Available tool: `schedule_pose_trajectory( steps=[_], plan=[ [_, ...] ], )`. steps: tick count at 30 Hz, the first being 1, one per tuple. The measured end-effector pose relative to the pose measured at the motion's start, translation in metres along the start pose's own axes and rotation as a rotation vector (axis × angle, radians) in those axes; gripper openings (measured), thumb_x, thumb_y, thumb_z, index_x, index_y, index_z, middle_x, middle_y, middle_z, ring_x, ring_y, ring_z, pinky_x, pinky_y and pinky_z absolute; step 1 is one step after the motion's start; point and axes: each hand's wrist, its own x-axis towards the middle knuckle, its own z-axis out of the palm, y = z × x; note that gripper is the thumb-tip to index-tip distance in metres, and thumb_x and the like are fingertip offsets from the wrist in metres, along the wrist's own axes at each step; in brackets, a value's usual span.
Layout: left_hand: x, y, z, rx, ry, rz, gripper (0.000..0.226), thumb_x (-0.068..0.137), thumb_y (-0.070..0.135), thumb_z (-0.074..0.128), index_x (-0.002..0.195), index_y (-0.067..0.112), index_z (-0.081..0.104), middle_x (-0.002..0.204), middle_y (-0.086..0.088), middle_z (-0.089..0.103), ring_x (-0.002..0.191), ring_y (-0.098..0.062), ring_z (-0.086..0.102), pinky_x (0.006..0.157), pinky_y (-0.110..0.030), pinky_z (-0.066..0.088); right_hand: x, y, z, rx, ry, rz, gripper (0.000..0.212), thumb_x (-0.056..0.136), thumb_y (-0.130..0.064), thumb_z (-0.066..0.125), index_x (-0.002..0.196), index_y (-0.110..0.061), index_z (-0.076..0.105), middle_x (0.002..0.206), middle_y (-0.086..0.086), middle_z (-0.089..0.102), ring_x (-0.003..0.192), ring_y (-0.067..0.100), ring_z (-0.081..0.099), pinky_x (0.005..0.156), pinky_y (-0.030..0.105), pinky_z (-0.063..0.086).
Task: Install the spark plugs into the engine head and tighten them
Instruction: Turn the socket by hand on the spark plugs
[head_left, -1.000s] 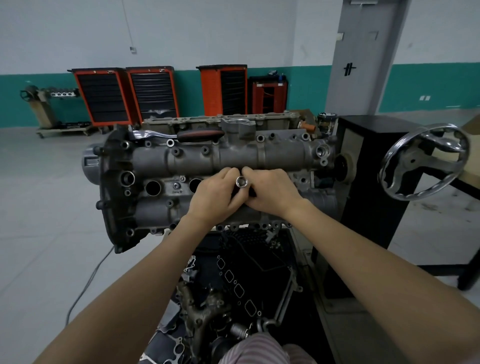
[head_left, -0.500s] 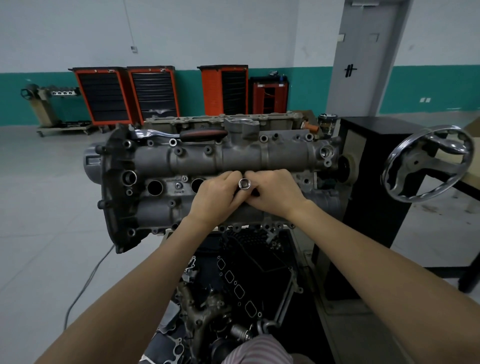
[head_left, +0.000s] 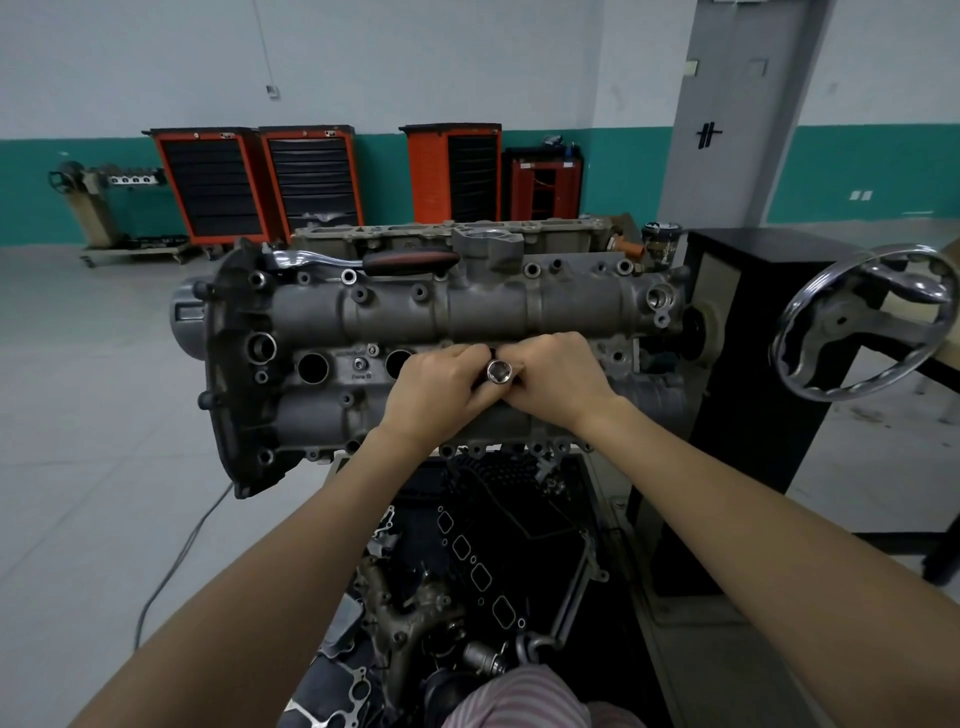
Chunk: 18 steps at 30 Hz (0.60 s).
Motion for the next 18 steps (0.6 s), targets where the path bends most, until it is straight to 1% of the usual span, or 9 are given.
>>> schedule_pose_trajectory(
  steps=[3,5,7,9,11,12,15,16,18],
  plan=[
    [-0.0003,0.0017,-0.0012,-0.023,0.000,0.017,0.039,0.084,0.030,0.049,0.057,0.003,0.047,0.049,-0.010,0.050,0.039,-0.029,0.048,0.039,-0.025,0.031,0.0006,-0.0018,-0.0003,-0.021,0.032,0.002,0.018,0.069,-0.016,0.069,0.067,-0.004,0.056,0.057,0.013,0.062,0.051,0.036,0.058,0.047,0.028,0.028],
    [-0.0003,0.0036,-0.0031,-0.054,-0.007,0.002,0.036,0.083,0.029,0.046,0.059,0.001,0.046,0.052,-0.011,0.049,0.039,-0.030,0.046,0.039,-0.026,0.031,0.0001,-0.0017,0.0001,-0.040,0.032,-0.020,0.023,0.070,-0.021,0.067,0.077,-0.004,0.053,0.058,0.010,0.062,0.050,0.035,0.058,0.047,0.027,0.027],
    [-0.0002,0.0051,-0.0046,-0.074,-0.015,-0.017,0.032,0.080,0.027,0.044,0.062,0.000,0.046,0.056,-0.013,0.050,0.041,-0.031,0.046,0.040,-0.028,0.032,-0.0001,-0.0002,0.0014,-0.056,0.019,-0.050,0.024,0.074,-0.024,0.064,0.081,-0.004,0.054,0.061,0.010,0.063,0.053,0.035,0.059,0.047,0.027,0.027],
    [0.0000,0.0061,-0.0051,-0.076,-0.022,-0.030,0.031,0.079,0.027,0.043,0.065,0.000,0.046,0.059,-0.013,0.051,0.043,-0.031,0.047,0.040,-0.029,0.033,0.0000,0.0010,0.0030,-0.060,-0.028,-0.056,0.019,0.079,-0.025,0.059,0.080,-0.006,0.058,0.068,0.011,0.065,0.062,0.036,0.061,0.050,0.030,0.029],
    [0.0002,0.0061,-0.0048,-0.065,-0.023,-0.040,0.031,0.079,0.028,0.043,0.065,0.001,0.046,0.059,-0.011,0.050,0.044,-0.030,0.047,0.042,-0.026,0.030,0.0015,0.0017,0.0036,-0.089,-0.084,-0.043,0.020,0.083,-0.027,0.054,0.080,-0.009,0.061,0.075,0.011,0.067,0.071,0.036,0.061,0.054,0.033,0.032],
    [0.0002,0.0061,-0.0042,-0.056,-0.020,-0.046,0.033,0.080,0.030,0.044,0.064,0.002,0.046,0.057,-0.010,0.050,0.043,-0.030,0.046,0.043,-0.025,0.028,0.0012,0.0014,0.0032,-0.087,-0.093,-0.038,0.020,0.083,-0.026,0.054,0.079,-0.009,0.062,0.075,0.011,0.067,0.072,0.036,0.061,0.054,0.034,0.033],
    [0.0006,0.0039,-0.0017,-0.050,0.002,-0.069,0.042,0.083,0.035,0.046,0.056,0.003,0.047,0.050,-0.010,0.050,0.043,-0.028,0.047,0.045,-0.025,0.028,-0.0015,-0.0008,-0.0011,0.008,-0.026,-0.016,0.016,0.074,-0.015,0.066,0.061,-0.005,0.062,0.061,0.017,0.064,0.056,0.038,0.060,0.049,0.033,0.037],
    [0.0008,0.0029,-0.0010,-0.057,0.007,-0.073,0.045,0.084,0.036,0.047,0.054,0.002,0.049,0.049,-0.009,0.052,0.043,-0.028,0.048,0.045,-0.025,0.030,-0.0020,-0.0022,-0.0029,0.028,-0.009,-0.003,0.016,0.072,-0.013,0.068,0.059,-0.005,0.062,0.059,0.017,0.063,0.054,0.038,0.059,0.048,0.034,0.039],
    [0.0008,0.0019,-0.0006,-0.065,0.006,-0.072,0.048,0.085,0.036,0.048,0.053,0.001,0.055,0.049,-0.009,0.054,0.044,-0.026,0.051,0.045,-0.026,0.033,-0.0019,-0.0040,-0.0049,0.026,-0.019,0.016,0.016,0.073,-0.016,0.067,0.063,-0.005,0.062,0.061,0.017,0.064,0.056,0.039,0.060,0.049,0.035,0.039]
  ],
)
